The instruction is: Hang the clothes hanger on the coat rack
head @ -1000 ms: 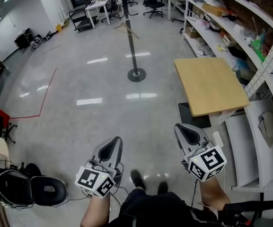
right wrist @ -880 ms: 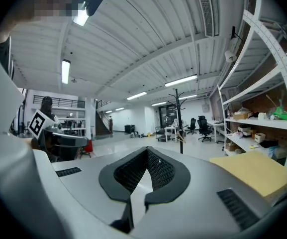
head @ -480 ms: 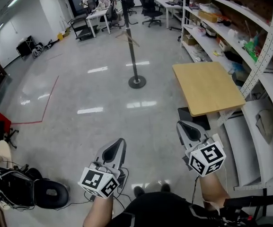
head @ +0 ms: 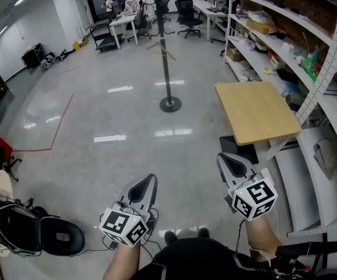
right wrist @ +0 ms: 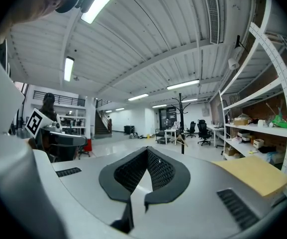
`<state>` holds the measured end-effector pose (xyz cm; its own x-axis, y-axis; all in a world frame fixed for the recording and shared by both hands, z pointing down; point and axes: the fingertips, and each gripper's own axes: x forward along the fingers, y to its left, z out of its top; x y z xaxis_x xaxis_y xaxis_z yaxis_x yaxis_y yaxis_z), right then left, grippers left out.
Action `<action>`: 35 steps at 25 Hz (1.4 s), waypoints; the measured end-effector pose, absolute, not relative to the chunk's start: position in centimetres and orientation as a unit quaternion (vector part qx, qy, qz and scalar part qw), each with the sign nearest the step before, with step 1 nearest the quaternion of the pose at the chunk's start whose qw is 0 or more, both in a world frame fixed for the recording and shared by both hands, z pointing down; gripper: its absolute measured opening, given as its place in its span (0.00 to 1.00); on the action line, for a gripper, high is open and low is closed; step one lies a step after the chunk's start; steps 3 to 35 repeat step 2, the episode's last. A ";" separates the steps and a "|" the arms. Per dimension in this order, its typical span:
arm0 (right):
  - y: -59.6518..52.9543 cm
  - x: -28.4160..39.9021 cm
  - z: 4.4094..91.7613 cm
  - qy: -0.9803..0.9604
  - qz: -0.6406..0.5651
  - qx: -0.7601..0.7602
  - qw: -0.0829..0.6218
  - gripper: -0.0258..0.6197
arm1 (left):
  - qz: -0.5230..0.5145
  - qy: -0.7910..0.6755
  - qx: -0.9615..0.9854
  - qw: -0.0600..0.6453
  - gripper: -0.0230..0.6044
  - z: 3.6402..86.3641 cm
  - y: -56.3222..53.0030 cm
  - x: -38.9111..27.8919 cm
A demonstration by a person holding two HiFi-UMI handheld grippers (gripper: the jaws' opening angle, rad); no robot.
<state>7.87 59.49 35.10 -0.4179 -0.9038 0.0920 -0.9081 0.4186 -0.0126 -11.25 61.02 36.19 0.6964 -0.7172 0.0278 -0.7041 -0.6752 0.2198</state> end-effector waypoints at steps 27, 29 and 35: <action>59.9 7.4 35.0 -0.842 0.031 0.537 0.037 0.05 | -0.029 -0.388 0.915 0.108 0.04 36.2 61.5 -11.5; 59.9 7.4 35.0 -0.842 0.031 0.537 0.037 0.05 | -0.029 -0.388 0.915 0.108 0.04 36.2 61.5 -11.5; 59.9 7.4 35.0 -0.842 0.031 0.537 0.037 0.05 | -0.029 -0.388 0.915 0.108 0.04 36.2 61.5 -11.5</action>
